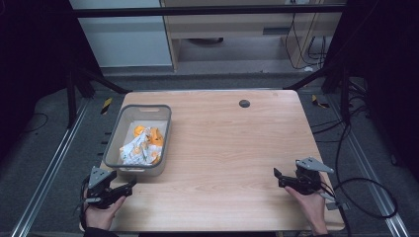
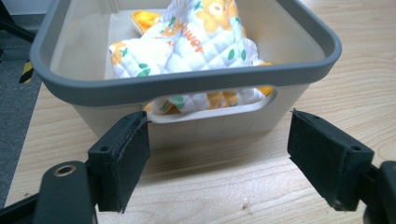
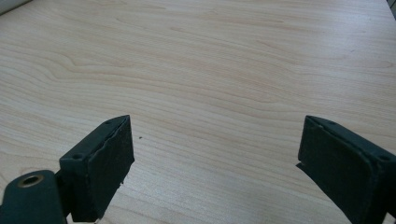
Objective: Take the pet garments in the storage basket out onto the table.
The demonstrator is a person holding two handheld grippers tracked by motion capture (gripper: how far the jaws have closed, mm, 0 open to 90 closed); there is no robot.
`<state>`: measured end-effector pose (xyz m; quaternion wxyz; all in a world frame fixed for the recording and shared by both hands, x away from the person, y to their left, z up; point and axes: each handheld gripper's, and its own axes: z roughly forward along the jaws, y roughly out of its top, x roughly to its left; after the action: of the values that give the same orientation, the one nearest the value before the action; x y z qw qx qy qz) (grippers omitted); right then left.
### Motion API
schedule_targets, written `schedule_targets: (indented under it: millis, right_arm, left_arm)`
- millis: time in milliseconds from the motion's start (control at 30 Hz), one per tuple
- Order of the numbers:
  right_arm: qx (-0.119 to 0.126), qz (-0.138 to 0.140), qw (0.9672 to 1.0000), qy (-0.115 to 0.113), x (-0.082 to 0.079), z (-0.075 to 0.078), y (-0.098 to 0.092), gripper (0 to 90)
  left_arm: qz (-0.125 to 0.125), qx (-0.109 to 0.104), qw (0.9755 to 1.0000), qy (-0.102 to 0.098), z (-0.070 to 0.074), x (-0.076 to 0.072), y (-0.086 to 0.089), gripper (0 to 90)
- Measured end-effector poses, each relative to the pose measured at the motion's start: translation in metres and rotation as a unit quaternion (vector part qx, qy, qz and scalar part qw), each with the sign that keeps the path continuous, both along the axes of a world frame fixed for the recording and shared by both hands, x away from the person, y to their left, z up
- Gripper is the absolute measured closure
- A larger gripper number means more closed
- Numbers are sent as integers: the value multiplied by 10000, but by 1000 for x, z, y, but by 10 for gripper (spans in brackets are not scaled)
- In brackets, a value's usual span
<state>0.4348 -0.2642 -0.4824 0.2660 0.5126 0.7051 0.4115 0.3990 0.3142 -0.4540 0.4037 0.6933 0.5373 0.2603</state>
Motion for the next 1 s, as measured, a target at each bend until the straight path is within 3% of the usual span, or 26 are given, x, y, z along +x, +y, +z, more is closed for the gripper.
schedule_targets:
  millis: [233, 1000]
  right_arm:
    - [33, -33, 10000, -36, 0, 1, -1, 106]
    - [-34, -6, 10000, 21, 1, -2, 2, 104]
  left_arm:
    - [-22, -271, 9996, -87, 8, -2, 1, 199]
    - [-76, -283, 9987, -411, 46, 6, 4, 188]
